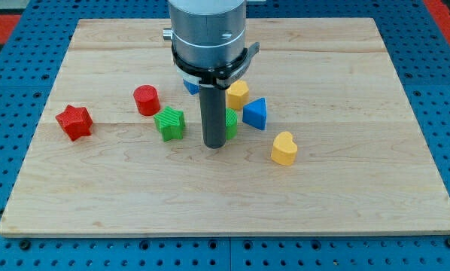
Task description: Push red star bear to green star
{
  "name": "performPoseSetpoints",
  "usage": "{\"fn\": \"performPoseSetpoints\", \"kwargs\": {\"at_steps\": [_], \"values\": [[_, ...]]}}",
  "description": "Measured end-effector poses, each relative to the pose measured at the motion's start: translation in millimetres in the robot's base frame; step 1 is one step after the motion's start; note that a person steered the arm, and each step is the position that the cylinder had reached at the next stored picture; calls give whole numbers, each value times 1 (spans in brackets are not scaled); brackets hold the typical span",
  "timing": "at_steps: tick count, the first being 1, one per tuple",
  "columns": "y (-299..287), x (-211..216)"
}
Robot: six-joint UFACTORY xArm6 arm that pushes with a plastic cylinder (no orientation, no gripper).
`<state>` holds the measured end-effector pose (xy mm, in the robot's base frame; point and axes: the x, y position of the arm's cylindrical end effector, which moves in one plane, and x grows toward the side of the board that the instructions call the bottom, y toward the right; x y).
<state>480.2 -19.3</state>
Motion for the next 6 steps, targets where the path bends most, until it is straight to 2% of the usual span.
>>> {"fn": "performPoseSetpoints", "kwargs": {"at_steps": [3,5,6], "values": [[-16,-13],[-16,26],[-16,29]]}}
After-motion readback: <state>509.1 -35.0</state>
